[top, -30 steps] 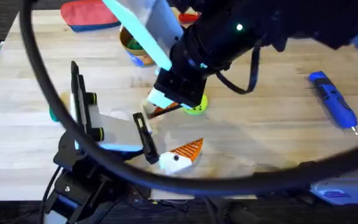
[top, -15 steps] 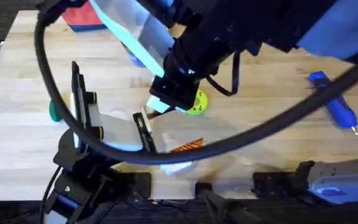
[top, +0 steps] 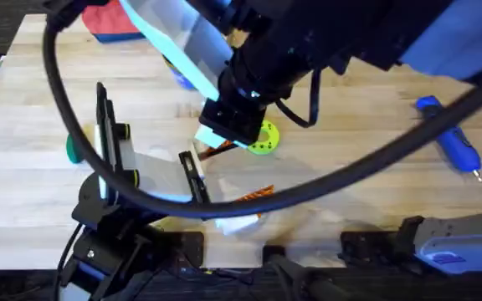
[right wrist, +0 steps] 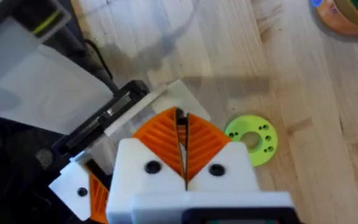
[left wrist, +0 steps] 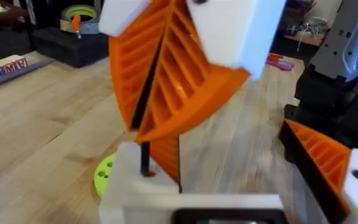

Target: Pick up the gripper from the table and insert it into the empty holder that is missing its gripper. Then pick up a screw, insert it into the mounting hole, and use the screwdriver to tighten it. Finally, clean up the table by picking up the vegetable and placing it into the bucket.

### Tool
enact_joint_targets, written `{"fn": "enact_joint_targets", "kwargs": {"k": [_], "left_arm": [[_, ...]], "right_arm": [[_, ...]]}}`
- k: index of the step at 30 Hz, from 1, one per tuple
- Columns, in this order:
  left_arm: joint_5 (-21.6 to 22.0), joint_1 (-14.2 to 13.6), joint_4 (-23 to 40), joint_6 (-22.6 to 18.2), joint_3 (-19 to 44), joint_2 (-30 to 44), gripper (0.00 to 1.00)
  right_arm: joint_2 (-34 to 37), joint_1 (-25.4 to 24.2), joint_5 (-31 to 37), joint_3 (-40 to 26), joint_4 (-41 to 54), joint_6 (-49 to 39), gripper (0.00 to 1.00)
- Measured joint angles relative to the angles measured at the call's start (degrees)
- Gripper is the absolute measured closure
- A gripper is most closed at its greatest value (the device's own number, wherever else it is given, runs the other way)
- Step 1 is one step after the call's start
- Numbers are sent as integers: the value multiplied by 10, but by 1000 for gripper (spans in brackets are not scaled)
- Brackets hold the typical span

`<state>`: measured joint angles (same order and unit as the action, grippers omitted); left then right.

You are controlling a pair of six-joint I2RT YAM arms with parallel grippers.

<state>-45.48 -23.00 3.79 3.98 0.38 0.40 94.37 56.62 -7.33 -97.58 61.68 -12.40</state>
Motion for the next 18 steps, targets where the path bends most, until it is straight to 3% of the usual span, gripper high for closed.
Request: {"fn": "enact_joint_targets", "kwargs": {"k": [18], "left_arm": [[0,0,0,0,0,0,14]], "right_arm": [[2,0,0,0,12,0,999]]}}
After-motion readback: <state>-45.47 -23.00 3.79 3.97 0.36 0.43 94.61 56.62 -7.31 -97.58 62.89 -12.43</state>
